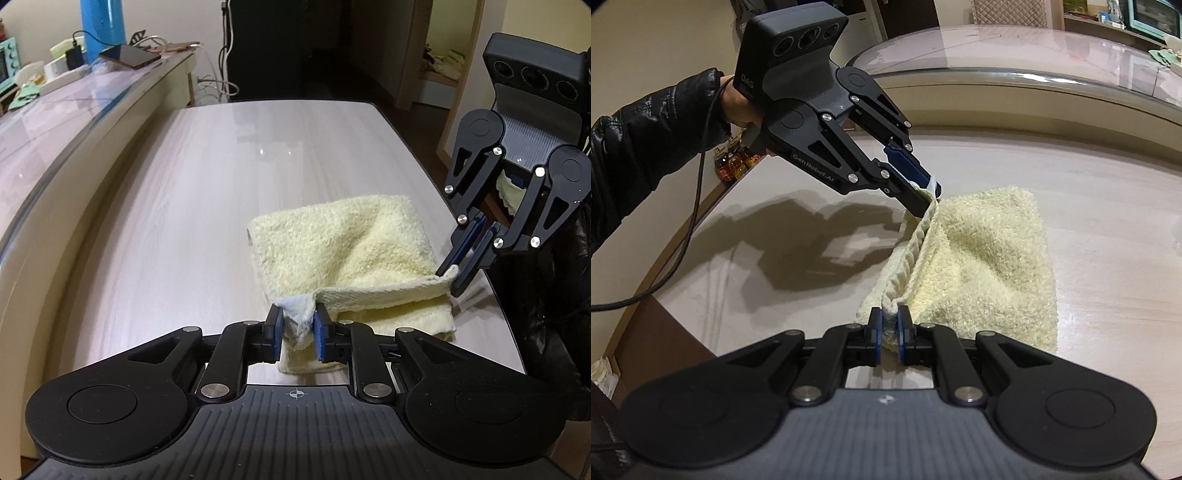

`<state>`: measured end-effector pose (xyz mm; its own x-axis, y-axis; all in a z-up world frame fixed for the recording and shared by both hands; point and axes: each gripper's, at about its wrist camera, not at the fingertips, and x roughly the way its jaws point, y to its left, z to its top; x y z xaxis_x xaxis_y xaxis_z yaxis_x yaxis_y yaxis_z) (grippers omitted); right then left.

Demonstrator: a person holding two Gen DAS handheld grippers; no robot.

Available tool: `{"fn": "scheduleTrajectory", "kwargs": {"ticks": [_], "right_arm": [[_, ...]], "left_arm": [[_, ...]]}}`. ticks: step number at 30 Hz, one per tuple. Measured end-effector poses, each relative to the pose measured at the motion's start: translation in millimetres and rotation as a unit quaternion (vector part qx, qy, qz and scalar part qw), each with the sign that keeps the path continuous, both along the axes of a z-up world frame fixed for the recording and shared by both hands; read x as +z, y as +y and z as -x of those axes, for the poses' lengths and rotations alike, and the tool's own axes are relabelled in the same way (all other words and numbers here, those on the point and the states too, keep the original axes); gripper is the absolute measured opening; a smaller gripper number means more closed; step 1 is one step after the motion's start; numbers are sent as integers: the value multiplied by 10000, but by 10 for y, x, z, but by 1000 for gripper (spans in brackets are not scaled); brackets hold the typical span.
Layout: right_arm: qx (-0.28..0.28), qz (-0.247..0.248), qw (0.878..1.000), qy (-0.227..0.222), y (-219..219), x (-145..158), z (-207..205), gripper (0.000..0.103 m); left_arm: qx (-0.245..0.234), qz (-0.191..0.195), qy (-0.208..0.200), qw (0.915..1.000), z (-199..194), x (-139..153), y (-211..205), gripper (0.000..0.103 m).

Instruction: Fold towel

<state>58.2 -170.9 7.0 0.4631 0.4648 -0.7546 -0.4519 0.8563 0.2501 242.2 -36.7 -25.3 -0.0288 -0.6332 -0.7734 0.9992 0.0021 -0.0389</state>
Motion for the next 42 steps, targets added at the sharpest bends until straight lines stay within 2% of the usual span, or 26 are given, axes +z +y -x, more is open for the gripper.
{"fn": "scheduleTrajectory", "kwargs": {"ticks": [2,4,6,10,15,17,20,22,23,25,28,30,33,37,40,42], "right_arm": [[35,17,10000,31,-21,-16,-6,10],[75,27,9999,75,-48,-40,-13,20],[108,21,9999,88,-56,-57,-15,24],[227,-76,9997,70,-95,-31,5,26],[151,-249,9996,-40,-246,26,21,34],[79,-301,9994,-115,-321,50,26,34],[-30,-378,9990,-228,-434,86,34,34],[-104,-409,9986,-320,-508,112,43,34],[-141,-378,9984,-394,-532,124,52,37],[-254,-345,9976,-540,-590,141,68,51],[-340,-193,9962,-773,-606,153,110,58],[-402,-122,9955,-848,-629,147,130,64],[-508,-123,9951,-837,-707,109,134,65],[-670,-117,9943,-827,-828,71,152,69],[-759,-145,9937,-807,-901,33,118,71],[-766,-156,9937,-803,-920,13,95,71]], "left_arm": [[15,-21,-17,10000,4,-18,9,22],[36,-61,-42,10000,1,-29,21,25],[74,-99,-50,9999,3,-29,46,25],[222,-129,-130,9996,42,-1,133,28],[687,-134,-342,9970,89,74,331,35],[912,-75,-361,9951,97,113,372,38],[1405,96,-362,9894,136,211,385,44],[1615,192,-330,9861,176,271,338,59],[1785,154,-411,9830,215,289,268,62],[1859,81,-581,9808,331,290,85,70],[1896,32,-681,9795,425,258,-96,77],[2080,-67,-768,9751,494,161,-264,77],[2289,-205,-868,9694,496,58,-315,78],[2451,-401,-830,9651,486,-26,-241,80],[2646,-498,-882,9590,491,-56,-146,87],[2773,-542,-866,9553,488,-72,-108,87]]}}
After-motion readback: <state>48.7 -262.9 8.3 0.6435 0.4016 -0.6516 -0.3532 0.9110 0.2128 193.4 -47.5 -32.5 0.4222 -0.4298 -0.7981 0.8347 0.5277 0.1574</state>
